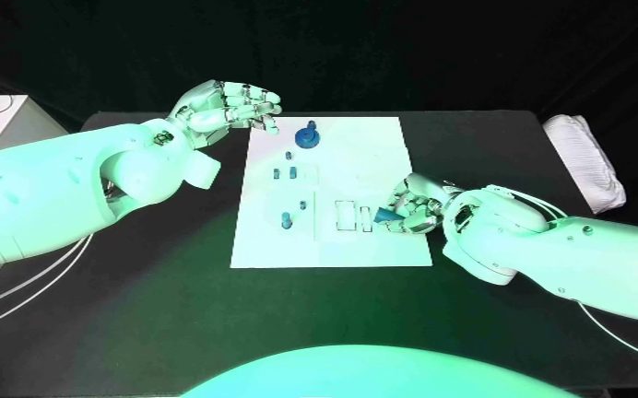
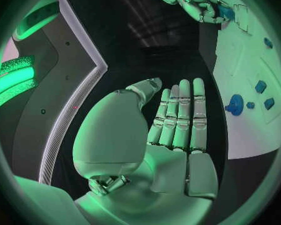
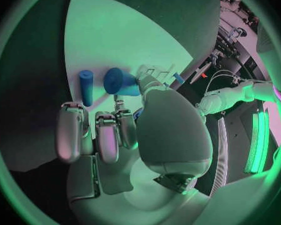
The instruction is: Assemble the parts on the task board
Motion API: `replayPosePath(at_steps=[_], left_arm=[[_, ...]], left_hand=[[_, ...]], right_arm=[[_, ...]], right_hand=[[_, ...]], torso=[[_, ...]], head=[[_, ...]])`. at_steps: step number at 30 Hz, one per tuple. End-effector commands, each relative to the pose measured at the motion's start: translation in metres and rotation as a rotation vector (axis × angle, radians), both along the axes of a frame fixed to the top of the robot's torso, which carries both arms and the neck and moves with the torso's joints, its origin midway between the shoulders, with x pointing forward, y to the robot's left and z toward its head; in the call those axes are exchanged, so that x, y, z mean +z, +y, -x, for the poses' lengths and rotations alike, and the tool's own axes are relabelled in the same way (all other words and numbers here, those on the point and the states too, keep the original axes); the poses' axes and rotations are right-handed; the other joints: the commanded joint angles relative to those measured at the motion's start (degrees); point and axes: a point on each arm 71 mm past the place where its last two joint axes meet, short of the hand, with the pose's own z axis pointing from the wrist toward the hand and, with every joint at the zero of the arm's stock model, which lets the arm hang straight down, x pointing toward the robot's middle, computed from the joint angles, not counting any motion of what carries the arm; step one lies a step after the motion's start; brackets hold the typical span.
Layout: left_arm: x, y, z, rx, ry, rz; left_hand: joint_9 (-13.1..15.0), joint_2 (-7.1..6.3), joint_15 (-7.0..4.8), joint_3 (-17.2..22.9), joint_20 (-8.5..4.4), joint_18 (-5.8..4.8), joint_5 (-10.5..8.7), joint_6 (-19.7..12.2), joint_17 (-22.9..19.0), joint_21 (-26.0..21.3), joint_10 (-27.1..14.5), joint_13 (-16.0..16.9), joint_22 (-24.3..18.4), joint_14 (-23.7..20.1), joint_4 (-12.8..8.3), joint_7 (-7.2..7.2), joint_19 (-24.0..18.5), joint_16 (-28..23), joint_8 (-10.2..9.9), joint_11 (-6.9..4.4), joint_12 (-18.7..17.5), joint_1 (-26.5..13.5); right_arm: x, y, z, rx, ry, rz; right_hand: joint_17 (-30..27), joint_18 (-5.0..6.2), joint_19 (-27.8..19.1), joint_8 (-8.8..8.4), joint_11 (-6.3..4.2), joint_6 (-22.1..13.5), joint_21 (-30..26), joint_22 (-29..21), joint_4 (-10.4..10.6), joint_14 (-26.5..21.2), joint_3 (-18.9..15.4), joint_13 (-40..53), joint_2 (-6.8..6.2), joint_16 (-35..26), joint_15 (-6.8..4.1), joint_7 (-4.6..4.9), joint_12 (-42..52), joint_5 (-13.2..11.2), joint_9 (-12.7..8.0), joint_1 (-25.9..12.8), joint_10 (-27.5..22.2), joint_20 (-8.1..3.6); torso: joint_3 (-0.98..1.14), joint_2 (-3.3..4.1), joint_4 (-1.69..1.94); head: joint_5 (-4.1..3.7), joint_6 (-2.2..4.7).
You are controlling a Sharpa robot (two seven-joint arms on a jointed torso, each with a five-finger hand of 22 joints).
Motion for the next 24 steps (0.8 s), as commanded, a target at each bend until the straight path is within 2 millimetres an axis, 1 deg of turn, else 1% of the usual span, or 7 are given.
replayPosePath(at_steps=[1,7,10,13,17,21,24], left_arm=[[0.000,-0.002,0.001,-0.023,0.002,0.014],[0.000,-0.003,0.001,-0.024,0.003,0.014],[0.000,-0.003,0.001,-0.025,0.003,0.014],[0.000,-0.004,0.001,-0.027,0.003,0.014],[0.000,-0.005,0.001,-0.030,0.005,0.014],[0.000,-0.005,0.001,-0.031,0.006,0.014],[0.000,-0.005,0.001,-0.032,0.007,0.014]], left_hand=[[-0.05,0.21,0.36,0.03,0.10,0.63,0.04,-0.02,0.08,-0.33,-0.06,0.06,-0.09,0.03,0.16,0.31,0.39,-0.27,-0.20,0.17,-0.26,-0.54],[-0.05,0.28,0.36,0.05,0.11,0.63,0.06,0.00,0.12,-0.39,-0.06,0.07,-0.14,0.01,0.21,0.30,0.42,-0.29,-0.19,0.17,-0.27,-0.55],[-0.05,0.28,0.36,0.05,0.11,0.63,0.06,0.00,0.12,-0.39,-0.06,0.07,-0.14,0.01,0.21,0.30,0.42,-0.29,-0.19,0.17,-0.27,-0.55],[-0.05,0.30,0.36,0.05,0.11,0.63,0.07,0.00,0.14,-0.43,-0.06,0.07,-0.17,0.01,0.25,0.31,0.44,-0.30,-0.19,0.17,-0.27,-0.58],[-0.05,0.33,0.37,0.04,0.13,0.63,0.07,0.00,0.17,-0.49,-0.07,0.08,-0.21,0.00,0.33,0.32,0.46,-0.32,-0.20,0.18,-0.28,-0.65],[-0.05,0.37,0.38,0.03,0.14,0.63,0.08,0.00,0.20,-0.56,-0.07,0.08,-0.26,0.00,0.42,0.33,0.48,-0.33,-0.20,0.19,-0.28,-0.72],[-0.05,0.37,0.38,0.03,0.14,0.63,0.08,0.00,0.20,-0.56,-0.07,0.08,-0.26,0.00,0.42,0.33,0.48,-0.33,-0.20,0.19,-0.28,-0.72]], right_arm=[[0.008,0.000,-0.002,-0.074,0.018,-0.085],[0.026,0.008,-0.002,-0.077,0.009,-0.143],[0.032,0.014,-0.002,-0.060,0.010,-0.154],[0.033,0.020,-0.002,-0.044,0.011,-0.158],[0.032,0.028,-0.005,-0.023,0.021,-0.149],[0.028,0.035,-0.007,0.000,0.036,-0.129],[0.026,0.040,-0.009,0.017,0.038,-0.113]], right_hand=[[13.88,-0.49,3.34,1.58,-0.42,2.00,0.38,9.78,-0.09,5.69,1.58,7.35,-0.52,0.36,-0.56,-1.54,-0.03,0.64,0.45,-0.79,0.62,-0.46],[14.14,-0.57,3.44,1.92,-0.50,2.15,0.76,9.98,0.08,5.75,2.59,7.62,-0.95,0.47,-0.66,-1.60,0.11,0.95,0.46,-2.17,0.88,-0.58],[14.31,-0.67,3.57,2.48,-0.65,2.54,1.27,10.23,0.11,5.79,3.53,8.04,-0.80,0.54,-0.76,-1.81,0.40,0.56,0.59,-4.03,1.22,-0.66],[14.41,-0.71,3.64,2.99,-0.81,2.76,1.49,10.37,0.10,5.82,4.41,8.38,-0.43,0.58,-0.89,-1.99,0.62,0.05,0.71,-5.94,1.51,-0.76],[14.50,-0.78,3.72,3.35,-0.91,2.96,1.84,10.53,0.10,5.84,4.98,8.64,-0.21,0.62,-0.96,-2.13,0.82,-0.16,0.80,-6.97,1.72,-0.83],[14.54,-0.79,3.75,3.86,-1.06,3.25,1.91,10.60,0.11,5.85,5.65,8.87,0.03,0.63,-1.09,-2.30,0.94,-0.54,0.93,-8.37,1.92,-0.91],[14.68,-0.86,3.83,4.42,-1.24,3.59,2.25,10.77,0.07,5.88,6.21,9.41,0.25,0.69,-1.21,-2.51,1.42,-1.14,1.09,-9.64,2.31,-1.01]], torso=[[-0.03,0.01,0.03],[-0.07,0.02,0.04],[-0.11,0.03,0.00],[-0.12,0.06,-0.03],[-0.02,0.10,0.05],[-0.11,0.00,-0.02],[-0.11,0.02,0.00]], head=[[-0.07,0.06],[-0.07,-0.03],[0.00,-0.08],[-0.05,0.03],[-0.15,-0.06],[-0.19,-0.15],[-0.29,-0.15]])
